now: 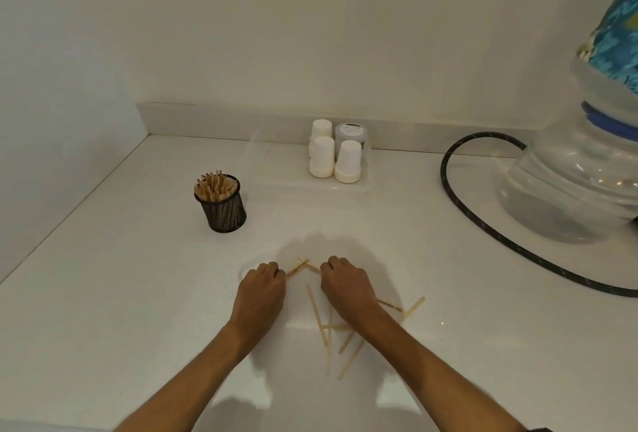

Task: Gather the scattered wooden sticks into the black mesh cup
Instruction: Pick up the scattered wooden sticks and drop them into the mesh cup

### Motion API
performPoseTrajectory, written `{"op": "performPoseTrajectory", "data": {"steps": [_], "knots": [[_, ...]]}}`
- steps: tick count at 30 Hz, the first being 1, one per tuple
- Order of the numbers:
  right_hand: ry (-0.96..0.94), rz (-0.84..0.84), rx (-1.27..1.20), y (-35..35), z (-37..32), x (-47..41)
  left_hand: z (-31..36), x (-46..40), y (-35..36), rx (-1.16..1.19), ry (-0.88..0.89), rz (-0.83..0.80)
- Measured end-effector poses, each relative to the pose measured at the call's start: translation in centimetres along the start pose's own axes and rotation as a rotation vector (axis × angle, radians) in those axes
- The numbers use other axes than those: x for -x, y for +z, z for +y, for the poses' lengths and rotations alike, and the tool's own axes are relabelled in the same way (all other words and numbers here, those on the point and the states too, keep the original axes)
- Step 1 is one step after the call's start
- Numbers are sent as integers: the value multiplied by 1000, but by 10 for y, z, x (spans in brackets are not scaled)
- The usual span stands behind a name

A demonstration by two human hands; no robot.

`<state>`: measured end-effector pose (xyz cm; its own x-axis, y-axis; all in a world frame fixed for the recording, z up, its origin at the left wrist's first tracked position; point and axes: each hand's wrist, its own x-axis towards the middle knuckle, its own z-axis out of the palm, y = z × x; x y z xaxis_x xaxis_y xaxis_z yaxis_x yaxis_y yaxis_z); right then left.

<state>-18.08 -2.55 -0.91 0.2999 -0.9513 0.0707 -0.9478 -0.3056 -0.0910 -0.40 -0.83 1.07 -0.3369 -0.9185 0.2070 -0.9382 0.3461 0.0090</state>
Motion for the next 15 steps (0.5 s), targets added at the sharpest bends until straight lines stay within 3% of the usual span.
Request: {"op": "performPoseTrajectory", "data": {"steps": [15], "knots": [[2,33,21,-2,1,-1,1,-5,1,43,-134,-75]]}}
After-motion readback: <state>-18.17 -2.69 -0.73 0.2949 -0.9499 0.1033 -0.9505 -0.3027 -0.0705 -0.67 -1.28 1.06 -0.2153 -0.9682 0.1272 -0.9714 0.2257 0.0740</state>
